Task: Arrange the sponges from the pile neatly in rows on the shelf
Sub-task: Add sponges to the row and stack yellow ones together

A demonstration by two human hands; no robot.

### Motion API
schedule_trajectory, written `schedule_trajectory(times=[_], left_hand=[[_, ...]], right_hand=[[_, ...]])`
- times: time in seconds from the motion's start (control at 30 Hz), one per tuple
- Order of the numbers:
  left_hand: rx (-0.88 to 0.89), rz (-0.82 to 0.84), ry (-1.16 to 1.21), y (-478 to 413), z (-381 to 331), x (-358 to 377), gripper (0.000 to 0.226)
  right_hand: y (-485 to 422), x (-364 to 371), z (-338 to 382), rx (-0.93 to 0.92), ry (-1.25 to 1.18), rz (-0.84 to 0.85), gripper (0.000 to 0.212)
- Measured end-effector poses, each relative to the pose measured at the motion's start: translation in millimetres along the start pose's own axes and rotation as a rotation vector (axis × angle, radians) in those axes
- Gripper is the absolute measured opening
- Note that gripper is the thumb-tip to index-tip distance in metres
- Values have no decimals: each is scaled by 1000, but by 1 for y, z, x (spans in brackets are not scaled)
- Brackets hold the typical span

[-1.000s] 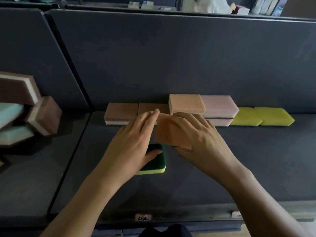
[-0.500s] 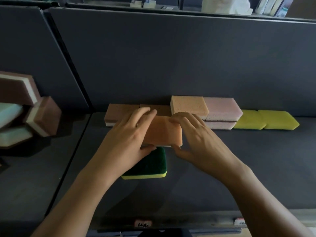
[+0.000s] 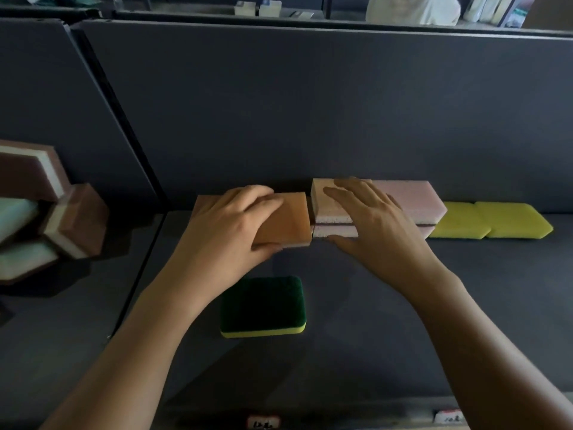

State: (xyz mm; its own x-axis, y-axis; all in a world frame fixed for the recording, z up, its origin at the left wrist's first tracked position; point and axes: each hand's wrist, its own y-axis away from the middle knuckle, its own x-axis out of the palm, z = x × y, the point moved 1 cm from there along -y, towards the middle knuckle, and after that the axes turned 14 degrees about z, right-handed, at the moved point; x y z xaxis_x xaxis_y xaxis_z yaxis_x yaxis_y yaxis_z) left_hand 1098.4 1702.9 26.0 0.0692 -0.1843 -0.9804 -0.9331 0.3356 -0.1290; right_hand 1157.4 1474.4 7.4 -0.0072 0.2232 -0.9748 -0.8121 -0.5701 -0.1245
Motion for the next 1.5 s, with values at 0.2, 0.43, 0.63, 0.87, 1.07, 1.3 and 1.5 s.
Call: schedule_trajectory(times=[0.2, 0.43, 0.63, 0.87, 1.07, 1.3, 1.5], left_hand=[[-6, 1, 43, -21, 4, 5, 62], [-22, 10, 69, -41, 9, 16, 63], [-21, 27, 75, -50, 11, 26, 63], [11, 22, 21, -50, 9, 27, 65], [10, 11, -1, -50, 14, 31, 60], [41, 10, -10, -56, 9, 33, 55], [32, 7, -2, -56, 6, 37, 55]], right_hand=[[-10, 13, -13, 29, 9, -34, 61], [-15, 20, -20, 23, 12, -93, 59], [-15, 22, -22, 7, 7, -98, 58], [-16, 21, -22, 11, 8, -95, 56], [-15, 19, -22, 12, 5, -97, 56], [-16, 16, -19, 13, 9, -99, 55], [-18, 20, -18, 10, 14, -106, 56]])
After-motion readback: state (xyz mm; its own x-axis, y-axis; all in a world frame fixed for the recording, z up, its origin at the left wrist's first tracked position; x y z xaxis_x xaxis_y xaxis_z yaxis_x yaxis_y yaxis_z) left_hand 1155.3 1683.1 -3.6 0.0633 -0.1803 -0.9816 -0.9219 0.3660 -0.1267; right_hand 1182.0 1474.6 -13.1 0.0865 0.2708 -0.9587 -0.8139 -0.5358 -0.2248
